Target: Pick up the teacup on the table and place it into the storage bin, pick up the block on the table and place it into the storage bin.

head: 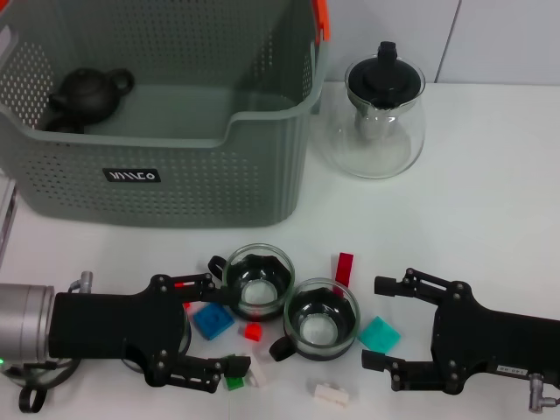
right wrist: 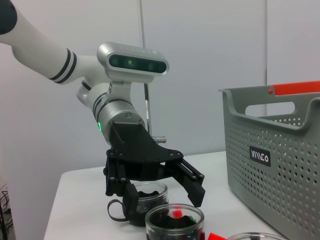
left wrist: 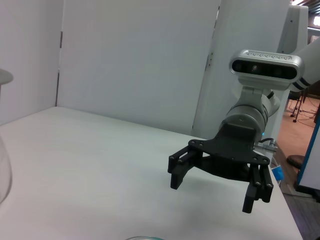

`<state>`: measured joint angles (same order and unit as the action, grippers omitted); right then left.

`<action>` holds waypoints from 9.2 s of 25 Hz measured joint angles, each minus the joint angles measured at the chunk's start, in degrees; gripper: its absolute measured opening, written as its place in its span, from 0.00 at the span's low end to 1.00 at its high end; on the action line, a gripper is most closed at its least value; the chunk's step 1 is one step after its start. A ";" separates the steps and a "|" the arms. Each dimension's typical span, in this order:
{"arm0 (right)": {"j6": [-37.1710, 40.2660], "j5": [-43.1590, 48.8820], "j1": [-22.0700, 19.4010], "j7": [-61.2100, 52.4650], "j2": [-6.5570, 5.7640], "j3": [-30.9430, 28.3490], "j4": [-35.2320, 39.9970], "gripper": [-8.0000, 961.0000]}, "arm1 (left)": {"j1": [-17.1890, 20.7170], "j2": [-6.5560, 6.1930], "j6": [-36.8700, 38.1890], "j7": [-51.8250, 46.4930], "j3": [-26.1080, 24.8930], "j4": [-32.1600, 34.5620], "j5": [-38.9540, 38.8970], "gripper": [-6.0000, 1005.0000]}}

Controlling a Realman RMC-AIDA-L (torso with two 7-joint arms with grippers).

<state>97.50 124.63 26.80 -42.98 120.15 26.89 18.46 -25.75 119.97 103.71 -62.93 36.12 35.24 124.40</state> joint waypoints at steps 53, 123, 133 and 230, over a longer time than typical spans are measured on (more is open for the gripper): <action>0.50 10.53 21.76 -71.02 0.69 57.74 46.97 0.63 | 6.95 -1.40 6.68 0.05 -11.87 5.52 1.81 0.86; -42.62 -7.19 33.56 -79.78 0.10 46.21 32.00 0.07 | 7.25 -0.63 5.84 0.09 -12.72 4.63 1.73 0.85; -66.20 -2.66 51.85 -81.68 0.68 46.88 0.38 0.07 | 6.83 -0.37 5.62 0.09 -12.75 3.74 1.81 0.85; -24.21 0.31 21.24 -74.31 0.16 75.80 37.37 0.62 | 6.91 -0.53 5.36 -0.18 -13.36 4.30 6.70 0.85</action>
<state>73.29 124.95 48.04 -117.29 120.31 102.69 55.82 -18.84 119.44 109.07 -63.11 22.77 39.54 131.11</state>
